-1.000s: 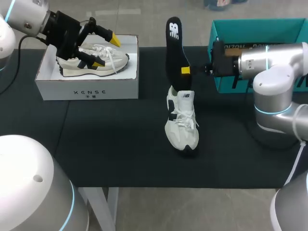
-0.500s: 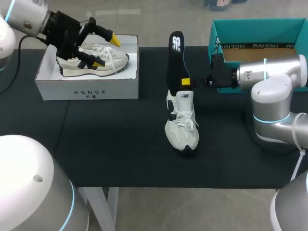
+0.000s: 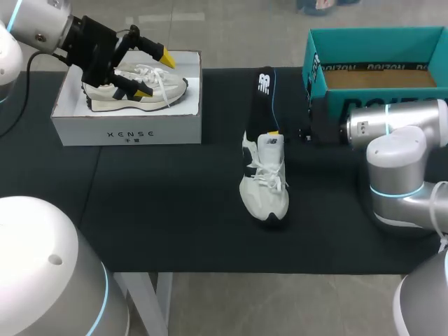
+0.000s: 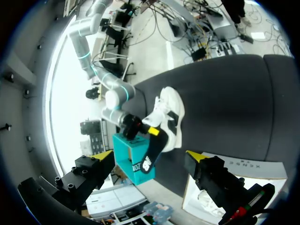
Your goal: Take the shoe out of the shoebox, open the shoe tongue, remove and reinsert the insole, then place the shoe into the shoebox
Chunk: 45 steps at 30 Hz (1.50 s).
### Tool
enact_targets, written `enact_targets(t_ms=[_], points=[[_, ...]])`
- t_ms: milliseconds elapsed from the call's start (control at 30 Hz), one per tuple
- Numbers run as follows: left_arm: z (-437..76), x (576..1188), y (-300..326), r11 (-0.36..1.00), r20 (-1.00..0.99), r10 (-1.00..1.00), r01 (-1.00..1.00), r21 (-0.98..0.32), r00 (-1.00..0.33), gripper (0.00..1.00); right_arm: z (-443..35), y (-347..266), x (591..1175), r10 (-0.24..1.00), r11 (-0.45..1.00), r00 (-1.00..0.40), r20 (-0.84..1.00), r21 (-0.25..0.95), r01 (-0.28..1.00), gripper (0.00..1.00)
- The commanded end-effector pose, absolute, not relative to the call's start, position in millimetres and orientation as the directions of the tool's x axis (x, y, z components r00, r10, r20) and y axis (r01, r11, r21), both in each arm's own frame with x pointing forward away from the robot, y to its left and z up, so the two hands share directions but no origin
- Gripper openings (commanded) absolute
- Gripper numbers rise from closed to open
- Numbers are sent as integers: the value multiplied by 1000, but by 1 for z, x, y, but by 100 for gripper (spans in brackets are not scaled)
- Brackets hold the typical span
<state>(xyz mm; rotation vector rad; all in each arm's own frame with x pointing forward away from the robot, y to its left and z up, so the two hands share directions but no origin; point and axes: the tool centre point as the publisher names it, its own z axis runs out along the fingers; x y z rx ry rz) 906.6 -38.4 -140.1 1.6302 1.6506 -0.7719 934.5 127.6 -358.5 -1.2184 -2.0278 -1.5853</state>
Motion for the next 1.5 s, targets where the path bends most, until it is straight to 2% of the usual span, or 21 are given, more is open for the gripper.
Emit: enact_targets(t_ms=[33, 133, 167, 200, 233, 300, 733, 767, 800, 833, 1333, 1367, 1400, 1500], points=[[-140, 907, -38, 37, -803, 596, 998, 51, 19, 100, -363, 127, 919, 451, 22, -582, 677, 643, 765, 0], [-140, 907, -38, 37, -803, 596, 998, 51, 19, 100, -364, 126, 918, 455, 19, -574, 681, 637, 770, 0], [-140, 907, -38, 37, -803, 596, 998, 51, 19, 100, -363, 126, 919, 457, 21, -574, 680, 636, 771, 5], [-140, 907, -38, 37, -803, 596, 998, 51, 19, 100, -361, 125, 921, 460, 27, -577, 675, 639, 769, 22], [-140, 907, -38, 37, -803, 596, 998, 51, 19, 100, -359, 124, 923, 462, 30, -581, 671, 642, 766, 31], [-140, 907, -38, 37, -803, 596, 998, 51, 19, 100, -355, 123, 929, 467, 39, -590, 659, 651, 758, 38], [-140, 907, -38, 37, -803, 596, 998, 51, 19, 100, -340, 119, 957, 482, 67, -615, 624, 673, 736, 25], [-140, 907, -38, 37, -803, 596, 998, 51, 19, 100, -340, 118, 958, 485, 66, -613, 623, 673, 737, 18], [-140, 907, -38, 37, -803, 596, 998, 51, 19, 100, -340, 118, 959, 486, 65, -612, 624, 672, 737, 5], [-140, 907, -38, 37, -803, 596, 998, 51, 19, 100, -340, 118, 958, 488, 64, -610, 624, 672, 738, 0], [-140, 907, -38, 37, -803, 596, 998, 51, 19, 100, -361, 122, 923, 494, 100, -571, 656, 609, 787, 0], [-140, 907, -38, 37, -803, 596, 998, 51, 19, 100, -359, 121, 925, 496, 100, -570, 655, 609, 787, 2], [-140, 907, -38, 37, -803, 596, 998, 51, 19, 100, -357, 120, 928, 499, 101, -573, 650, 613, 784, 24], [-140, 907, -38, 37, -803, 596, 998, 51, 19, 100, -349, 117, 940, 505, 105, -588, 632, 631, 768, 29]])
